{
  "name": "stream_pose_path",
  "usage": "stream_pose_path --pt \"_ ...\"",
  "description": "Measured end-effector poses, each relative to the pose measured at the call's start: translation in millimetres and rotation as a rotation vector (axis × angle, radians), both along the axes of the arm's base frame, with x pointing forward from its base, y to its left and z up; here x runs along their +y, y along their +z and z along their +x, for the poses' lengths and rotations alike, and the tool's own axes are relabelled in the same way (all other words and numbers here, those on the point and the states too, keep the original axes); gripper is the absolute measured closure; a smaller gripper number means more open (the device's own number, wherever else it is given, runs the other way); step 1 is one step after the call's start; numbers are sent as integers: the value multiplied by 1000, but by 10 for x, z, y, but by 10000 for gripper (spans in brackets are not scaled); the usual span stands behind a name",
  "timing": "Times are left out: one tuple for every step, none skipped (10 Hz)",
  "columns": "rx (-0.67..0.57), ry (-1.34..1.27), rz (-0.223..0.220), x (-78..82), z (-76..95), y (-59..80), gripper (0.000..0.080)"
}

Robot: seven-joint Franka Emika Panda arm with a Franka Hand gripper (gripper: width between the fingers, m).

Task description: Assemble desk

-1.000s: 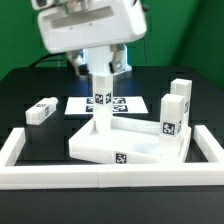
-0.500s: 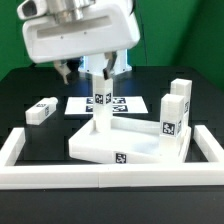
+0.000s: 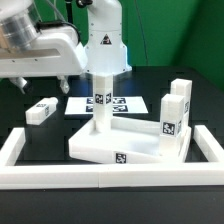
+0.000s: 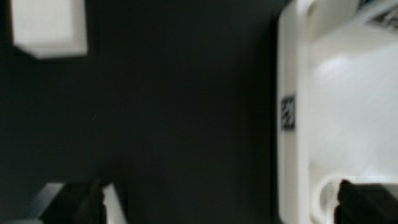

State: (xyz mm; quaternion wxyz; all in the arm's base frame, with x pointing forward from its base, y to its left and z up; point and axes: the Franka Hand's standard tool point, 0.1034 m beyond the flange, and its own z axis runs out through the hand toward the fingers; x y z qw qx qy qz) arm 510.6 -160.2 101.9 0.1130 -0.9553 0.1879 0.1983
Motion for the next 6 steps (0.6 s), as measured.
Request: stream_pose_path --pt "71 5 38 1 -38 -6 150" --pt "129 14 66 -45 -69 -56 150" --pt "192 47 112 -210 -219 -186 150" --pt "259 65 146 -421 -373 -288 150" --pt "266 71 144 -539 -420 -347 150" --pt "297 42 159 -543 -518 -409 150"
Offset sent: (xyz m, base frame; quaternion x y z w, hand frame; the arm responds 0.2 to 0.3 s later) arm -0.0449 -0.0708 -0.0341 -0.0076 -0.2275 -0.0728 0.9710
